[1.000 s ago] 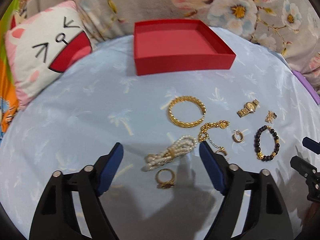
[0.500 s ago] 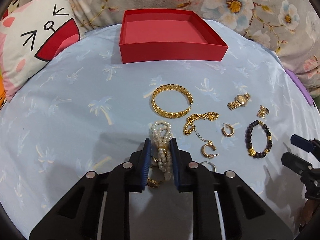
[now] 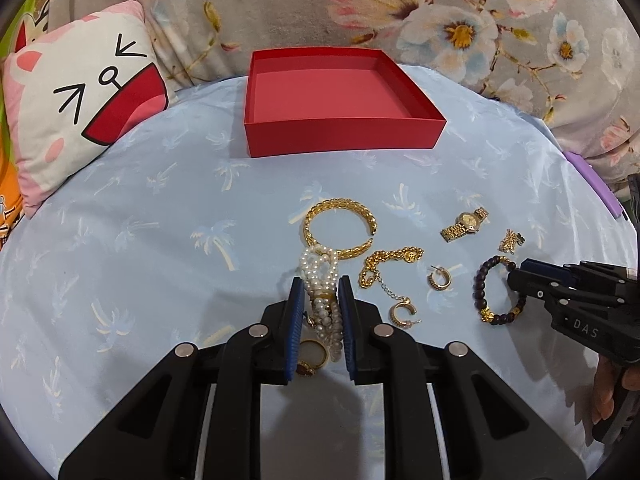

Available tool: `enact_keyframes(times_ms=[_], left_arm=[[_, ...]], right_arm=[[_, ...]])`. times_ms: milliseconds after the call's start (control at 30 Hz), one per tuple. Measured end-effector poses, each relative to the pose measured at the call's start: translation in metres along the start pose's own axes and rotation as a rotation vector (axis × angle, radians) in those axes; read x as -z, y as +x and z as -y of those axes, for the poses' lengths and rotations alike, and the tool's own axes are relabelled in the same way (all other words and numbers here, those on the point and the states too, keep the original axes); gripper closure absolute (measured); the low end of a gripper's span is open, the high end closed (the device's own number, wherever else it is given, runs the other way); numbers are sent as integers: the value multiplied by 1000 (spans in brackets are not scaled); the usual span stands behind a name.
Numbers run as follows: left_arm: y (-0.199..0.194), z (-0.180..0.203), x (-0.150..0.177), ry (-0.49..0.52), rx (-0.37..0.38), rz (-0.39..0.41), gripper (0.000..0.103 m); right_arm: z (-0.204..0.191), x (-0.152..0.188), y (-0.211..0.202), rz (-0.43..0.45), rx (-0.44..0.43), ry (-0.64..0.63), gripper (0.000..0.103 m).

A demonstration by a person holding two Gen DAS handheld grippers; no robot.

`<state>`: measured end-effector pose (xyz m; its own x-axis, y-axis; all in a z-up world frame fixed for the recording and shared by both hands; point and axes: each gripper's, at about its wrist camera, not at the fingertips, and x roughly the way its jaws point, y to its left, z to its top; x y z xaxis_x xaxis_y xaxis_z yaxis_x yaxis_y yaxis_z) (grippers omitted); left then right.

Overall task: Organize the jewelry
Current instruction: 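Grasp the black bead bracelet with the right tool while the left lifts the pearl bracelet, then carry both bracelets into the red box and open both tools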

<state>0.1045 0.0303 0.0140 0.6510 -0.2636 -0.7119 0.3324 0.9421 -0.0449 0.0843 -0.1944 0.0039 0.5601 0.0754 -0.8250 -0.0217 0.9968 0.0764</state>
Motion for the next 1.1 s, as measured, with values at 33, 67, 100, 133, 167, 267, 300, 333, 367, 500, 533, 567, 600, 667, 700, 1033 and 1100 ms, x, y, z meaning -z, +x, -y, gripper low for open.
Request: enact_keyframes(times_ms=[33, 67, 100, 133, 167, 267, 300, 333, 367, 500, 533, 567, 600, 667, 700, 1033, 1100], left_arm=[[0, 1, 1, 3, -2, 1, 86], [0, 1, 0, 5, -3, 1, 86], [0, 1, 1, 6, -4, 2, 86], [0, 2, 1, 8, -3, 1, 86], [0, 2, 1, 9, -2, 2, 86], [-2, 2, -3, 13, 8, 4, 86], [-3, 2, -5, 13, 14, 4, 86], [-5, 2, -9, 13, 18, 9, 86], [-6, 2, -14, 17, 18, 18, 86], [-13, 4, -38, 26, 29, 59, 86], [-15, 5, -44, 33, 27, 73, 86], [-17, 6, -51, 41, 22, 87, 86], [-17, 7, -59, 47, 16, 100, 86], [-17, 8, -76, 60, 6, 126, 86], [-16, 9, -83, 66, 1, 134, 86], [36, 2, -187, 59, -3, 177, 86], [55, -3, -205, 44, -27, 186, 86]], right_arm=[[0, 0, 0, 2, 2, -4, 92], [0, 1, 0, 2, 1, -7, 96], [1, 0, 0, 1, -1, -7, 96], [1, 0, 0, 0, -4, -8, 96], [1, 0, -1, 0, -7, -11, 96], [-1, -3, -8, 20, -18, -21, 96], [-1, -7, -12, 29, -28, -24, 96], [-2, -11, -17, 41, -34, -28, 96], [-4, -16, -22, 53, -33, -35, 96], [-7, -46, -43, 129, -15, -63, 96], [-7, -54, -46, 143, -12, -66, 96], [-6, -63, -49, 158, -11, -68, 96], [-5, -73, -52, 172, -11, -68, 96], [-4, -95, -55, 194, -15, -70, 96], [-4, -107, -56, 201, -19, -70, 96], [-18, -232, -9, 254, 27, -117, 96], [-21, -251, 8, 250, 17, -133, 96]])
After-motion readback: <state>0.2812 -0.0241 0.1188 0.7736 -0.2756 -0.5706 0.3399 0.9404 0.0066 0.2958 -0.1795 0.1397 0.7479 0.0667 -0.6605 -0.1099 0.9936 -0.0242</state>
